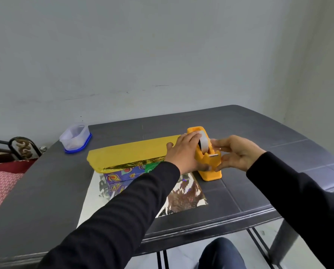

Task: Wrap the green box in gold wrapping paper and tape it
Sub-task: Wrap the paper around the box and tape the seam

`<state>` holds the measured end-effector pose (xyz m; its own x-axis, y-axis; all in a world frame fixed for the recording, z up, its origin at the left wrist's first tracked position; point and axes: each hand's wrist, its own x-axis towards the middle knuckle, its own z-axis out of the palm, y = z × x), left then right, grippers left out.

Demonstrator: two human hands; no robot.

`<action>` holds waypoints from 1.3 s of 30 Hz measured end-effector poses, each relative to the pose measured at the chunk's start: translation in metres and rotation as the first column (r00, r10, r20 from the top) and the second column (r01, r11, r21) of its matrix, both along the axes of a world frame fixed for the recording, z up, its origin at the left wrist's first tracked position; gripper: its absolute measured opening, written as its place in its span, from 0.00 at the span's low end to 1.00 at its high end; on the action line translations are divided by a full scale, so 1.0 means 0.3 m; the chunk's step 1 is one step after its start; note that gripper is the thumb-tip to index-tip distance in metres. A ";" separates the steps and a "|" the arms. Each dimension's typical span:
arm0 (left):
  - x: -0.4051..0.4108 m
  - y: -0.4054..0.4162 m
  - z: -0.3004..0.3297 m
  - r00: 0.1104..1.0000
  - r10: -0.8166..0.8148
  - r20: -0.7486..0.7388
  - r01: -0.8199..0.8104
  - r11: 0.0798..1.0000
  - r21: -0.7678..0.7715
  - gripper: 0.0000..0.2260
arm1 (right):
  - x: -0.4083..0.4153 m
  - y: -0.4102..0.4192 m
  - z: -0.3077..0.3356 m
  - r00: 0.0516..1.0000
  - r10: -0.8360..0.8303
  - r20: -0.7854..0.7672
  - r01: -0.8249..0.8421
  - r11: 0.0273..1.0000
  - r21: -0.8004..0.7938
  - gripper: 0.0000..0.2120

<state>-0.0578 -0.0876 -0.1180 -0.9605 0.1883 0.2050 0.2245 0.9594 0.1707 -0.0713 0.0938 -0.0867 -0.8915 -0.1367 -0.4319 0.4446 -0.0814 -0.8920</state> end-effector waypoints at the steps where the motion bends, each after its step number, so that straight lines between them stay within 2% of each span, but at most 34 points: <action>1: 0.002 0.001 -0.005 1.000 -0.001 -0.009 0.001 1.000 0.001 0.50 | 0.018 0.004 -0.019 1.000 -0.008 -0.022 0.007 0.998 -0.054 0.20; 3: 0.003 0.003 -0.007 1.000 -0.010 -0.011 0.010 1.000 0.006 0.48 | 0.062 0.008 -0.062 0.996 -0.059 -0.068 0.051 0.992 -0.112 0.17; 7: 0.004 0.004 0.006 1.000 -0.023 0.013 0.024 0.999 -0.034 0.48 | 0.107 0.006 -0.102 0.982 -0.134 -0.131 0.117 0.985 -0.131 0.08; 11: 0.009 0.009 0.013 0.999 -0.020 0.025 0.021 0.999 -0.036 0.46 | 0.112 -0.007 -0.119 0.975 -0.128 -0.180 0.116 0.990 -0.075 0.07; 15: 0.017 0.019 0.027 1.000 -0.018 0.017 0.019 0.999 -0.046 0.43 | 0.099 -0.004 -0.146 0.954 -0.067 -0.291 0.114 0.982 0.148 0.10; 18: 0.024 0.021 0.036 0.999 -0.020 0.041 0.024 0.995 -0.096 0.45 | 0.090 0.011 -0.169 0.919 0.082 -0.385 0.113 0.881 0.459 0.08; 19: 0.025 0.019 0.038 0.998 -0.022 0.056 0.028 0.993 -0.113 0.46 | 0.091 0.017 -0.185 0.909 0.113 -0.402 0.112 0.861 0.495 0.09; 20: 0.028 0.018 0.040 0.997 -0.028 0.069 0.037 0.991 -0.126 0.46 | 0.096 0.027 -0.201 0.903 0.116 -0.415 0.099 0.881 0.462 0.09; 23: 0.030 0.007 0.042 0.996 -0.046 0.076 0.056 0.989 -0.135 0.46 | 0.116 0.052 -0.223 0.916 0.035 -0.400 0.049 0.979 0.198 0.09; 25: 0.038 -0.007 0.046 0.997 -0.059 0.049 0.065 0.989 -0.133 0.43 | 0.132 0.061 -0.217 0.896 0.010 -0.443 0.059 0.988 0.143 0.06; 28: 0.067 -0.056 0.069 0.997 -0.073 -0.019 0.071 0.992 -0.102 0.35 | 0.178 0.048 -0.184 0.765 -0.022 -0.643 0.179 0.968 0.179 0.03; 31: 0.115 -0.162 0.097 0.995 -0.052 -0.090 0.050 0.998 -0.024 0.23 | 0.246 -0.008 -0.135 0.648 -0.054 -0.760 0.199 0.975 0.101 0.03; 35: 0.203 -0.342 0.102 0.986 0.084 -0.146 -0.067 0.991 0.119 0.13 | 0.288 -0.155 -0.135 0.705 -0.032 -0.709 0.042 0.999 -0.004 0.04; 39: 0.293 -0.505 0.089 0.965 0.218 -0.146 -0.190 0.965 0.181 0.10 | 0.301 -0.334 -0.169 0.750 0.034 -0.661 -0.075 0.997 -0.034 0.05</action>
<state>0.0301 -0.2390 -0.0912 -0.9259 -0.0574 0.3735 0.0649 0.9496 0.3068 0.0189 -0.0063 -0.1375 -0.9422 -0.1985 0.2700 -0.2471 -0.1326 -0.9599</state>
